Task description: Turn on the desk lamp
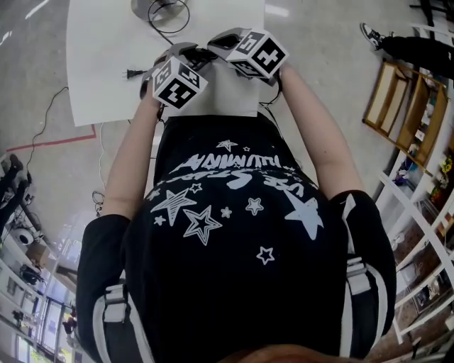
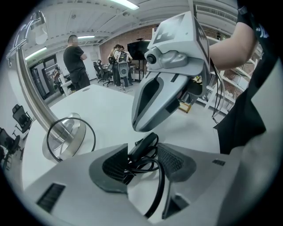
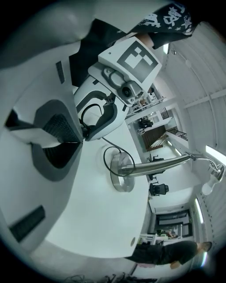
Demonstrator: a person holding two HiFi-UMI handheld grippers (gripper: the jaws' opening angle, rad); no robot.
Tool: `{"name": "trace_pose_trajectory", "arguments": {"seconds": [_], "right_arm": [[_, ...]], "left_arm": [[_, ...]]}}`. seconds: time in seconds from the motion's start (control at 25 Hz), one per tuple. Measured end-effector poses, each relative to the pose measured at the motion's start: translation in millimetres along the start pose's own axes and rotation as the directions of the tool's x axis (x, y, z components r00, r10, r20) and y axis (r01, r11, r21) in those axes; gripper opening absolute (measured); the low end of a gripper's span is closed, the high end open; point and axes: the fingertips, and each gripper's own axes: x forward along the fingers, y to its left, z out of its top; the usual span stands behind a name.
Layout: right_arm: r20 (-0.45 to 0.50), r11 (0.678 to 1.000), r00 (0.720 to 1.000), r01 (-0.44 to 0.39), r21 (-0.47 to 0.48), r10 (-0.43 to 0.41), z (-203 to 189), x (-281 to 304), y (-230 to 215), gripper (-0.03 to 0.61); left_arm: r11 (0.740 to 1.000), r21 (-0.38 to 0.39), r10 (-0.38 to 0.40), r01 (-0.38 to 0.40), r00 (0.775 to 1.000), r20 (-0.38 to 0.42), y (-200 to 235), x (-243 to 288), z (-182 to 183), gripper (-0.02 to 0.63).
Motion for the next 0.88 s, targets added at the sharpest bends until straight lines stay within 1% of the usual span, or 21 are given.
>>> {"name": "trace_pose_trajectory", "arguments": {"seconds": [0.08, 0.16, 0.32, 0.48, 0.88], "right_arm": [[-0.026, 0.999, 1.0, 0.002, -0.035, -0.003, 2.5, 2.9, -3.7, 0.005], [-0.053, 0.997, 0.999, -0.014, -0.074, 0.01, 3.1, 5.8, -5.7, 0.005], [-0.12, 0.988, 0.99, -0.093, -0.125, 0.078, -2.2, 16.8, -5.1, 0.005], [-0.161, 0.98, 0.978, -0.151, -0.13, 0.129, -2.7, 22.3, -4.2, 0.005], [-0.235, 0.96, 0.951, -0.24, -0.145, 0.202, -3.4, 28.1, -2.3, 0.005]], "left_arm": [[1.0, -0.004, 0.001, -0.001, 1.0, 0.002, 0.7, -1.5, -0.1, 0.23], [1.0, -0.009, 0.002, -0.002, 1.0, 0.004, 0.4, -0.9, 0.7, 0.23], [1.0, -0.02, 0.002, -0.002, 1.0, 0.006, 1.3, 3.9, -0.4, 0.23], [1.0, -0.021, 0.0, 0.0, 1.0, 0.008, 3.5, 4.4, -0.2, 0.23], [1.0, -0.023, 0.006, -0.005, 1.0, 0.03, 4.2, 5.1, -2.5, 0.23]]}}
